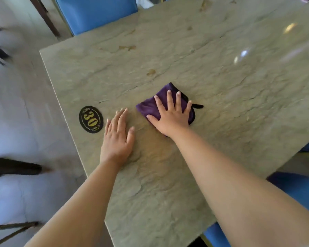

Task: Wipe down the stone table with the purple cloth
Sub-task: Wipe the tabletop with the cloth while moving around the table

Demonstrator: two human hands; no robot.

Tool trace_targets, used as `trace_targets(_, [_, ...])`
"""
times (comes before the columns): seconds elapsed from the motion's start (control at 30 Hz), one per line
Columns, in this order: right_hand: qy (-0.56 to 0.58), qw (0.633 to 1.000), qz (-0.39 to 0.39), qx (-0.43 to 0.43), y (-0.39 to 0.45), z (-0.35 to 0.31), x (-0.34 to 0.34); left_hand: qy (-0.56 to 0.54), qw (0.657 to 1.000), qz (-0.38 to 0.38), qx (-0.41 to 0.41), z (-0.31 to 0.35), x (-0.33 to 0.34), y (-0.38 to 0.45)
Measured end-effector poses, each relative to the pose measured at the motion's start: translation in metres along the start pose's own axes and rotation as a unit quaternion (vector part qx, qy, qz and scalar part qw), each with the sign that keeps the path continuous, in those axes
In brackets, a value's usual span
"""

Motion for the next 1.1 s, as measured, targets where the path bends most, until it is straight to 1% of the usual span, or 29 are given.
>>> trace_targets(0.1, [-0.006,1.0,-0.009,-0.028,-0.003,-0.031,0.004,-0.07,0.997,0.006,0.023,-0.003,-0.007,0.0])
trace_targets(0.2, [-0.014,0.995,-0.032,-0.096,-0.034,-0.042,0.018,-0.065,0.997,-0.004,0.049,-0.003,-0.012,0.001])
trace_targets(0.23, [0.01,0.993,-0.037,-0.116,-0.046,-0.041,0.021,-0.05,0.997,-0.016,0.057,-0.001,-0.01,0.001])
trace_targets(0.27, [0.064,0.989,-0.023,-0.13,-0.056,-0.038,0.021,-0.034,0.997,-0.029,0.061,0.0,-0.009,0.0])
trace_targets(0.3, [0.139,0.982,0.017,-0.128,-0.065,-0.031,0.018,-0.02,0.997,-0.036,0.059,0.0,-0.007,0.0])
trace_targets(0.33, [0.206,0.97,0.079,-0.1,-0.073,-0.02,0.014,-0.006,0.998,-0.037,0.054,0.0,-0.007,0.0])
trace_targets(0.37, [0.246,0.957,0.144,-0.046,-0.081,-0.005,0.012,0.01,0.998,-0.029,0.057,0.001,-0.007,-0.002])
trace_targets(0.4, [0.257,0.946,0.194,0.021,-0.087,0.01,0.013,0.025,0.996,-0.016,0.083,0.007,-0.007,-0.003])
trace_targets(0.43, [0.247,0.94,0.222,0.079,-0.092,0.022,0.016,0.032,0.99,-0.008,0.134,0.016,-0.005,-0.005])
trace_targets(0.47, [0.221,0.94,0.233,0.115,-0.093,0.029,0.02,0.037,0.98,-0.014,0.197,0.028,0.002,-0.008])
trace_targets(0.5, [0.187,0.944,0.237,0.13,-0.093,0.032,0.024,0.054,0.966,-0.036,0.252,0.039,0.012,-0.01])
trace_targets(0.53, [0.157,0.948,0.242,0.137,-0.092,0.031,0.026,0.087,0.953,-0.064,0.282,0.048,0.023,-0.011])
trace_targets(0.57, [0.137,0.949,0.247,0.143,-0.09,0.03,0.028,0.126,0.945,-0.088,0.288,0.053,0.032,-0.007])
trace_targets(0.67, [0.115,0.945,0.25,0.175,-0.086,0.029,0.028,0.2,0.937,-0.124,0.257,0.05,0.037,0.029])
trace_targets(0.73, [0.099,0.951,0.227,0.184,-0.084,0.028,0.029,0.231,0.94,-0.14,0.207,0.037,0.03,0.067])
trace_targets(0.77, [0.094,0.957,0.205,0.184,-0.082,0.028,0.032,0.238,0.947,-0.148,0.157,0.028,0.024,0.087])
trace_targets(0.83, [0.082,0.965,0.168,0.182,-0.078,0.028,0.038,0.223,0.961,-0.164,0.027,0.014,0.015,0.116])
trace_targets(0.87, [0.076,0.967,0.161,0.183,-0.078,0.028,0.038,0.208,0.963,-0.171,-0.021,0.01,0.014,0.121])
trace_targets(0.9, [0.073,0.967,0.158,0.184,-0.078,0.029,0.038,0.2,0.963,-0.176,-0.042,0.011,0.015,0.12])
trace_targets(0.97, [0.076,0.966,0.163,0.188,-0.078,0.029,0.036,0.198,0.963,-0.179,-0.024,0.014,0.016,0.102])
trace_targets(1.03, [0.084,0.962,0.175,0.192,-0.079,0.028,0.033,0.204,0.962,-0.18,0.025,0.01,0.013,0.069])
trace_targets(1.1, [0.086,0.962,0.17,0.196,-0.081,0.028,0.032,0.226,0.952,-0.185,0.093,-0.002,0.006,0.027])
Point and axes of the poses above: each hand's wrist, its own y-axis towards the middle knuckle, its own x-axis out of the palm, z = x × y, the point moved 6 cm from there along y, towards the middle knuckle, and after that the axes turned 10 degrees about -z, right-handed, at the moved point
